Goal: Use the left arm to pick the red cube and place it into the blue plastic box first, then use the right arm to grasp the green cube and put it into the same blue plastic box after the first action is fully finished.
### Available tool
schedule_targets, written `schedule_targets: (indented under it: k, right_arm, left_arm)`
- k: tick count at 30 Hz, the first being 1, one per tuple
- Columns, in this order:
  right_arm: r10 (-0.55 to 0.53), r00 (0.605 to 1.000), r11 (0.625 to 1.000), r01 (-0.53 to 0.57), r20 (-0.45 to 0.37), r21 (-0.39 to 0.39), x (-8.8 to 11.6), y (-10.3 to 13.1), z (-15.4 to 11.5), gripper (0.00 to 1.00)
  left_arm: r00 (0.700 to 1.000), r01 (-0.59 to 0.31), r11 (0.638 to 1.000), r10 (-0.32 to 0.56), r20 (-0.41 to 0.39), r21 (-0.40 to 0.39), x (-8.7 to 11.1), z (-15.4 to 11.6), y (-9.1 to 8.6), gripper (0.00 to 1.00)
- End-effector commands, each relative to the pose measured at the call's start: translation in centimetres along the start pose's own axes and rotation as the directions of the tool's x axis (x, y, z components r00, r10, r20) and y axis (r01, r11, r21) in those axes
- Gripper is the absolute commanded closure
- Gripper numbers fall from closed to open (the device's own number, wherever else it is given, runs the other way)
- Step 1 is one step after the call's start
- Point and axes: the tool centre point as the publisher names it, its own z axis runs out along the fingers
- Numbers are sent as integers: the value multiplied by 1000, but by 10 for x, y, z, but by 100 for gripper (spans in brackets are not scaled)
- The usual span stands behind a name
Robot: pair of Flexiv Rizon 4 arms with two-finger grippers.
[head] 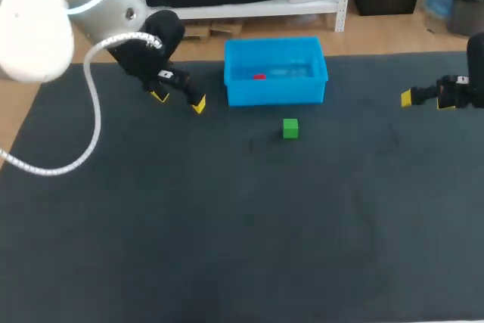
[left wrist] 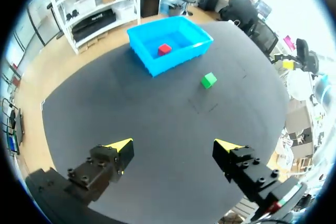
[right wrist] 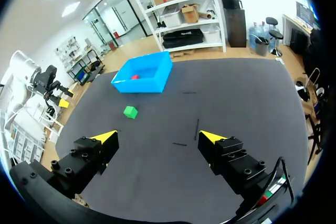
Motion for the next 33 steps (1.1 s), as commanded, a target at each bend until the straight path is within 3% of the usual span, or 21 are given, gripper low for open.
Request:
schedule_targets:
  k: [1, 14, 26, 33]
  right_arm:
    - [-1, 1000, 1000, 1, -1, 0, 0, 0, 0, 0]
    - [-1, 1000, 1000, 1, -1, 0, 0, 0, 0, 0]
    - [-82, 989, 976, 105, -125, 191, -25, 22, 16, 0]
    - [-45, 982, 957, 94, -181, 275, -36, 61, 47, 0]
  left_arm:
    - [976, -16, 1000, 12, 219, 17, 1, 4, 2, 0]
    - [984, -43, 998, 34, 177, 47, -9, 6, 3, 0]
    - [986, -44, 999, 40, 161, 26, -8, 3, 4, 0]
    - [986, -44, 999, 40, 161, 26, -8, 3, 4, 0]
